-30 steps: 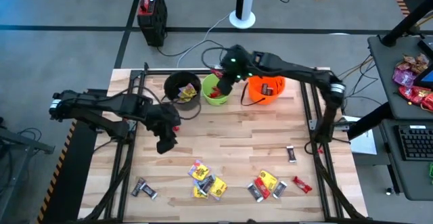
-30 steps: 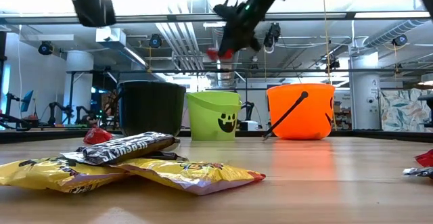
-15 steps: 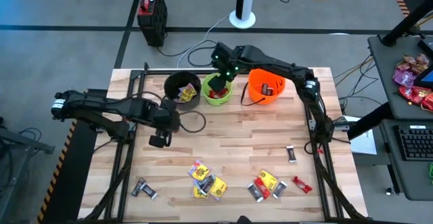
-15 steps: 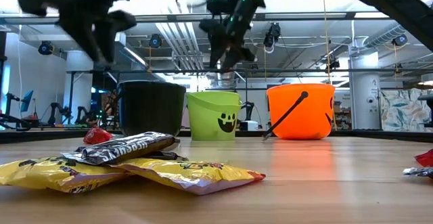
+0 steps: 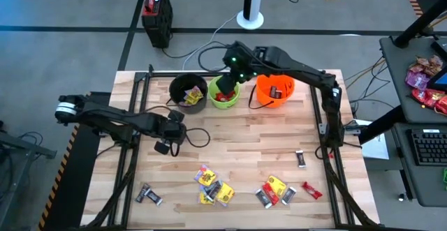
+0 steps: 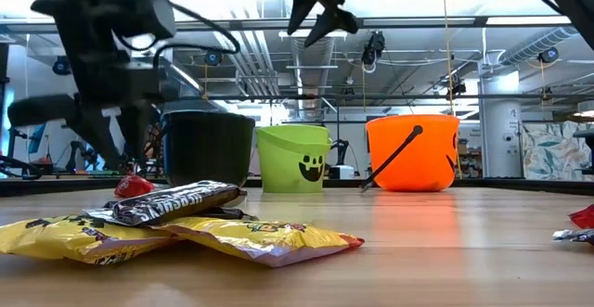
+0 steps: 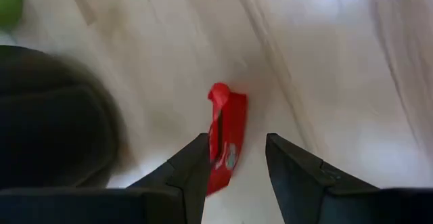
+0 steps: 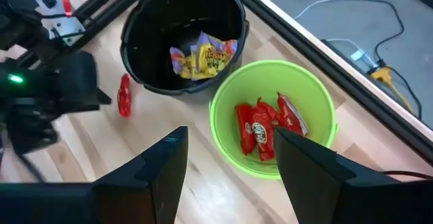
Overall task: Sort candy by brand, put in halloween buckets
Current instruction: Put the red chocolate bar into the green bucket
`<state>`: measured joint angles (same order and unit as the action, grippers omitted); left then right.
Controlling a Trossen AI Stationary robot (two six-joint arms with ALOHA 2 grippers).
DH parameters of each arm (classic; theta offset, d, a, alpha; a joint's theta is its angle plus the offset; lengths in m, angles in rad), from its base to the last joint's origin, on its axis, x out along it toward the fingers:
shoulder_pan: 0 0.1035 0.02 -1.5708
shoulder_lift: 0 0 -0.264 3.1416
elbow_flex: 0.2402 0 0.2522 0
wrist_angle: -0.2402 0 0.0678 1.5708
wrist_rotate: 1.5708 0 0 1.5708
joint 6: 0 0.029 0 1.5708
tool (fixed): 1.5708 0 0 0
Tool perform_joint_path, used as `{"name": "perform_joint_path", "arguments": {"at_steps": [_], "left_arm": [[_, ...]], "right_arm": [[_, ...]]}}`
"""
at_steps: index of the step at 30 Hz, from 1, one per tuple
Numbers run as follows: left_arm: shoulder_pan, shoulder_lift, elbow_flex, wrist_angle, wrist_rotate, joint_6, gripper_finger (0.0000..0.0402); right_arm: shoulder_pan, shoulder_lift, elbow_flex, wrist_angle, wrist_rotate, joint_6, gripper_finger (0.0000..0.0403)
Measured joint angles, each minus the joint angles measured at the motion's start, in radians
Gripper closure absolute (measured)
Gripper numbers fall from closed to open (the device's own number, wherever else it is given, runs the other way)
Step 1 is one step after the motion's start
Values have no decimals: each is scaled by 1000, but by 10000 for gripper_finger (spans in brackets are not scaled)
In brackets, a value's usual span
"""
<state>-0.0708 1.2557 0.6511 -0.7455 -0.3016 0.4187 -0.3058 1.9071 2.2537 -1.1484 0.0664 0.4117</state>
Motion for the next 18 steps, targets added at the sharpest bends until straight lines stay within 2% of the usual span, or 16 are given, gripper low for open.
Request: {"name": "perform_joint_path", "arguments": {"at_steps": [6, 13, 16, 18], "left_arm": [[36, 63, -36, 71, -2, -6, 272], [67, 161, -35, 136, 50, -20, 275], [67, 194, -28, 136, 50, -23, 292], [67, 206, -23, 133, 53, -30, 317]], "right_arm": [[33, -3, -2, 0, 23, 34, 193], [52, 1, -13, -4, 40, 47, 193], [58, 1, -15, -4, 42, 50, 193], [61, 1, -15, -6, 41, 52, 193]]}}
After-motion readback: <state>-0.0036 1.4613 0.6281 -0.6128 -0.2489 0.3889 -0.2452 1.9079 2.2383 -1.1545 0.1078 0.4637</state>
